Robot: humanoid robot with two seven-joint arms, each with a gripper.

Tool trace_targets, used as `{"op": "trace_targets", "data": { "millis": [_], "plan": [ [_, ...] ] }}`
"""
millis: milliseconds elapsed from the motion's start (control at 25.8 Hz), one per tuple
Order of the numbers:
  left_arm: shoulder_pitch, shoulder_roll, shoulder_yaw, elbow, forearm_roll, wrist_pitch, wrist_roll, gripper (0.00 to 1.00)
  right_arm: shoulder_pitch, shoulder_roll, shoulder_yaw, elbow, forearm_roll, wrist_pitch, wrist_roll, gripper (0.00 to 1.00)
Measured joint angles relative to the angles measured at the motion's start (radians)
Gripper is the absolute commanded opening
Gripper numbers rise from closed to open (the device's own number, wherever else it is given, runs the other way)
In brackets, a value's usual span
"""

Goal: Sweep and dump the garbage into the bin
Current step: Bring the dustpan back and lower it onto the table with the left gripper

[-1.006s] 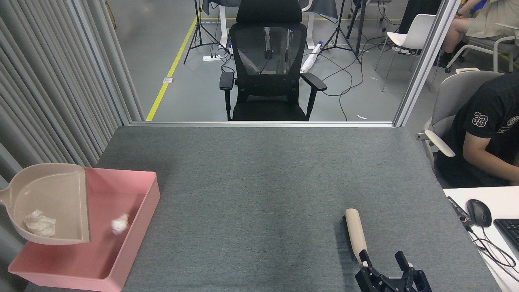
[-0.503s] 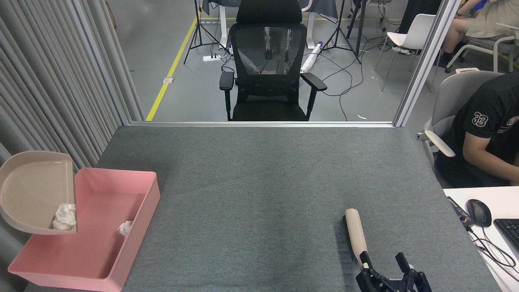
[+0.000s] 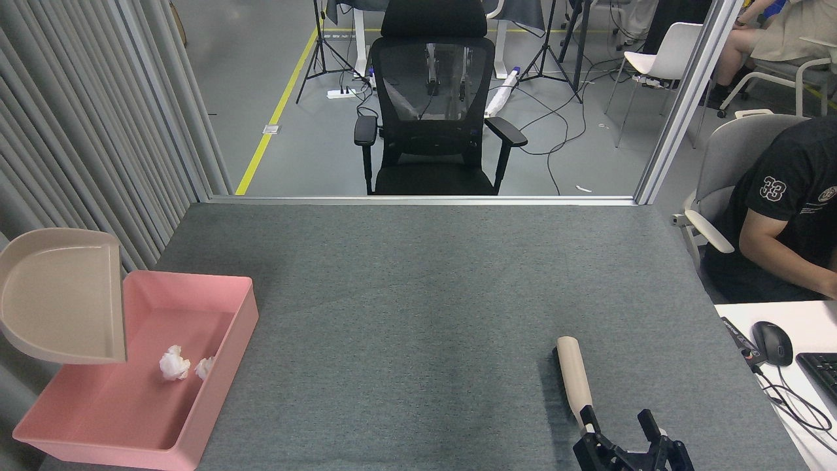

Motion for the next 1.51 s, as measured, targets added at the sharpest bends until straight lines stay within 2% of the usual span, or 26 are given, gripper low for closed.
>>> {"op": "trace_targets", "data": {
  "millis": [155, 310, 503, 735, 929, 1161, 1510],
  "plan": [
    [-0.008, -0.007, -0.022, -0.049, 0.136, 0.085, -0.041, 0.08, 0.001, 0.018, -0.002, 0.000, 0.000, 0.000, 0.000, 0.97],
    [-0.003, -0.048, -0.114, -0.184, 0.267, 0.186, -0.047, 0.08, 0.001, 0.021, -0.008, 0.000, 0.000, 0.000, -0.001, 0.97],
    [0.022, -0.174, -0.184, -0.385, 0.331, 0.314, -0.044, 0.08, 0.008, 0.018, -0.028, 0.000, -0.001, 0.001, -0.001, 0.97],
    [0.084, -0.326, -0.311, -0.522, 0.325, 0.362, -0.002, 0.08, 0.023, 0.016, -0.055, 0.000, -0.001, 0.001, -0.004, 0.97],
    [0.141, -0.455, -0.348, -0.526, 0.225, 0.329, 0.013, 0.08, 0.029, 0.018, -0.061, 0.000, -0.002, -0.001, -0.004, 0.97],
    [0.164, -0.600, -0.363, -0.416, 0.070, 0.214, 0.045, 0.08, 0.032, 0.024, -0.062, 0.000, -0.002, 0.000, 0.000, 0.97],
    [0.184, -0.726, -0.399, -0.294, -0.023, 0.149, 0.072, 0.08, 0.039, 0.022, -0.062, 0.000, -0.002, 0.001, 0.001, 0.97]
  ]
}}
